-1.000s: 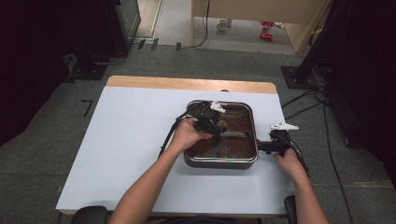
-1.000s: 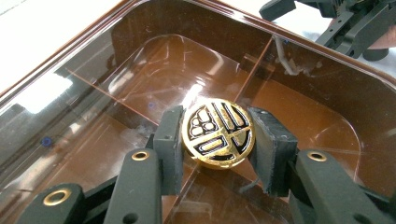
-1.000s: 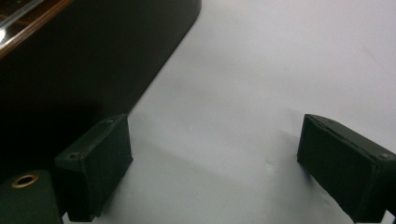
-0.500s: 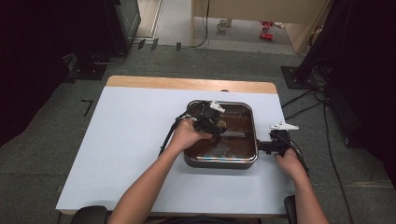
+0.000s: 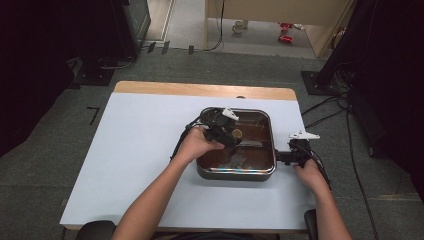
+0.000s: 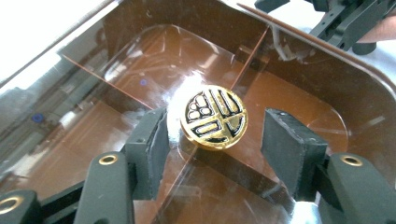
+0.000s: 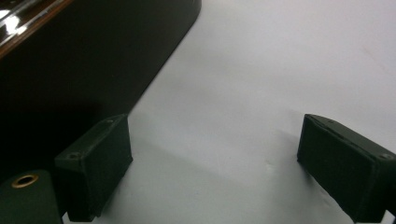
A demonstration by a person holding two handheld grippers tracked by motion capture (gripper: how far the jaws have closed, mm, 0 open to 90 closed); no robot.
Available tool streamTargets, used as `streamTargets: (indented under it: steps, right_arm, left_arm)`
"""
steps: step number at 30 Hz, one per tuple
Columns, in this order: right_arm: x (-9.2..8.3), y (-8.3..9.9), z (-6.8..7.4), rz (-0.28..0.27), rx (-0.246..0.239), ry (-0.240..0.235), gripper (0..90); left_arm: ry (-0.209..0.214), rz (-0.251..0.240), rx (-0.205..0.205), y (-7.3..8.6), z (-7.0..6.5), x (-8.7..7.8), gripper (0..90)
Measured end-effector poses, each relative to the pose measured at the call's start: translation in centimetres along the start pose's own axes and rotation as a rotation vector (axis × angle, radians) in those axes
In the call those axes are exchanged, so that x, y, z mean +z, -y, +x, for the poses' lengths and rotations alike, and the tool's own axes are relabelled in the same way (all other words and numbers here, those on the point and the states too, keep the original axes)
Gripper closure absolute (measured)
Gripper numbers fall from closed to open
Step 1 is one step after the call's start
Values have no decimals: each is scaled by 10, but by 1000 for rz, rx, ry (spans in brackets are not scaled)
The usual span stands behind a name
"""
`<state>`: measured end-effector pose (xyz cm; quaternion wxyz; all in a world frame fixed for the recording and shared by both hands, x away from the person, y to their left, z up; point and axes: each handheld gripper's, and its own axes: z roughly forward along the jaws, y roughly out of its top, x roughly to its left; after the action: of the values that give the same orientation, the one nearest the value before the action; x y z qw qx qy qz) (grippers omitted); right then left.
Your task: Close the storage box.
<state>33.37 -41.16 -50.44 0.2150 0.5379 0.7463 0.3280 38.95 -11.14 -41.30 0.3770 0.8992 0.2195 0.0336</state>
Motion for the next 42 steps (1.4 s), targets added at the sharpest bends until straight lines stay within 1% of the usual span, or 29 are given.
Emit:
streamTargets:
  steps: [1,2,4,7,8,10,13,17,18,23,26,30,34,36,38,42]
  right_arm:
    - [0,0,0,0,0,0,94]
    - [0,0,0,-1,0,0,94]
    - [0,0,0,-1,0,0,94]
    - [0,0,0,-1,0,1,94]
    - [0,0,0,-1,0,1,94]
    - [0,0,0,0,0,0,94]
    - [0,0,0,1,0,0,94]
    - [0,0,0,0,-2,1,94]
    - [0,0,0,0,-2,1,94]
    - [0,0,0,0,-1,1,94]
    - [0,0,0,0,0,1,94]
    - [0,0,0,1,-1,1,94]
    - [0,0,0,1,-2,2,94]
    - [0,0,0,1,-2,2,94]
    - [0,0,0,1,-2,1,94]
    - [0,0,0,0,-1,1,94]
  left_arm:
    - [-8,-12,-1,0,0,-4,402]
    - [-15,-15,-1,0,0,-6,383]
    - [-23,-20,-10,1,1,-10,376]
    - [-15,-34,-28,5,4,-17,354]
    - [-11,-50,-38,7,5,-19,353]
    - [-13,-64,-49,10,6,-23,327]
    - [-22,-71,-62,16,8,-29,300]
    - [-45,-77,-67,25,8,-38,272]
    - [-56,-80,-67,28,8,-42,272]
    - [-53,-105,-99,39,8,-55,261]
    - [-74,-115,-101,48,7,-64,260]
    - [-80,-130,-108,59,6,-75,259]
    - [-104,-137,-114,72,5,-84,258]
    - [-120,-131,-121,79,4,-88,258]
    - [-127,-147,-132,87,4,-92,258]
    - [-146,-145,-136,101,3,-97,258]
